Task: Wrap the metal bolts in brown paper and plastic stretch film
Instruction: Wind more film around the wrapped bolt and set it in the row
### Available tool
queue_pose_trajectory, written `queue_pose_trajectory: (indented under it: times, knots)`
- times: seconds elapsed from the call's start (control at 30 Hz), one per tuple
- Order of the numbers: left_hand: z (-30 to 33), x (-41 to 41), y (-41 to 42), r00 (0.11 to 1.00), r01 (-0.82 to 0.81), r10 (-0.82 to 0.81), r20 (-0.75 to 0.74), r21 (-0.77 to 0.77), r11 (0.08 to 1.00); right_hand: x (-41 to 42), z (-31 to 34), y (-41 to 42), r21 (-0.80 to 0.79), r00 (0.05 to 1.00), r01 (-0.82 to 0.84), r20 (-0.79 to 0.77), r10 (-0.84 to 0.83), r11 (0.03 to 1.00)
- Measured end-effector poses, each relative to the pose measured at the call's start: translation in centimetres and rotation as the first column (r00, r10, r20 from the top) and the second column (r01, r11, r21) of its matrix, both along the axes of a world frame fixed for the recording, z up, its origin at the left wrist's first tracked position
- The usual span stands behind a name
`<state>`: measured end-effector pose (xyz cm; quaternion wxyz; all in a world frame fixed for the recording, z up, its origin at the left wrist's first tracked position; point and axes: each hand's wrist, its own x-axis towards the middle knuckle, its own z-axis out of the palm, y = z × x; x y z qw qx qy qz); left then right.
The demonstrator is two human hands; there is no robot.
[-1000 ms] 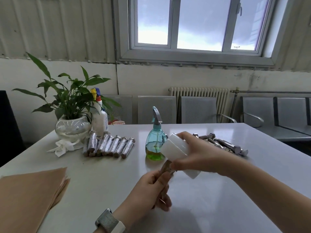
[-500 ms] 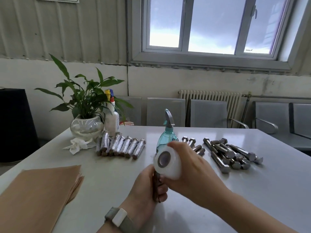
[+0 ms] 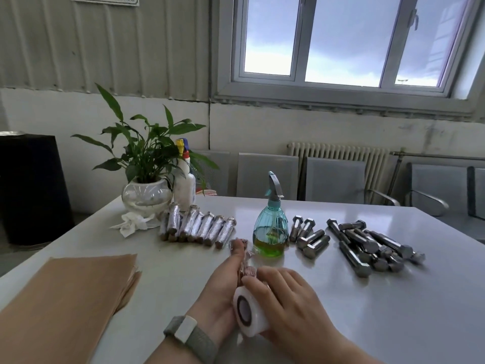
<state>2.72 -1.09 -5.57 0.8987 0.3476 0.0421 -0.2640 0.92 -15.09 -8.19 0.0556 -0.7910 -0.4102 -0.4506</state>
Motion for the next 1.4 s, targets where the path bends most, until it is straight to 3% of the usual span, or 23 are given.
queue_pose_trajectory:
  times: [0.13, 0.3, 0.67, 0.9, 1.17, 1.4]
  knots:
    - [-0.8, 0.9, -0.1, 0.969, -0.211, 0.215, -0.121, 0.046, 0.976, 0.5, -0.4, 0.1, 0.030, 0.994, -0.010, 0.113, 0.007, 1.000]
    - [-0.9, 1.1, -0.1, 0.980, -0.168, 0.158, -0.118, -0.083, 0.982, 1.1, -0.1, -0.1, 0.019, 0.991, -0.040, 0.125, 0.038, 0.999]
    - [-0.4, 1.1, -0.2, 0.962, -0.271, 0.271, -0.024, -0.175, 0.947, 1.0, 0.4, -0.2, 0.084, 0.980, -0.119, 0.172, 0.103, 0.989]
    - [-0.1, 0.5, 0.4, 0.979, -0.161, 0.189, 0.076, -0.278, 0.947, 0.5, 1.2, -0.1, 0.174, 0.978, -0.162, 0.159, 0.135, 0.971]
    - [0.2, 0.0, 0.7, 0.982, -0.054, 0.106, 0.157, -0.305, 0.951, 0.0, 1.1, -0.2, 0.279, 0.986, -0.163, 0.013, 0.166, 0.946]
    - [0.1, 0.1, 0.7, 0.968, -0.098, 0.170, 0.186, -0.345, 0.934, -0.4, 1.2, -0.1, 0.394, 0.975, -0.163, -0.075, 0.208, 0.905]
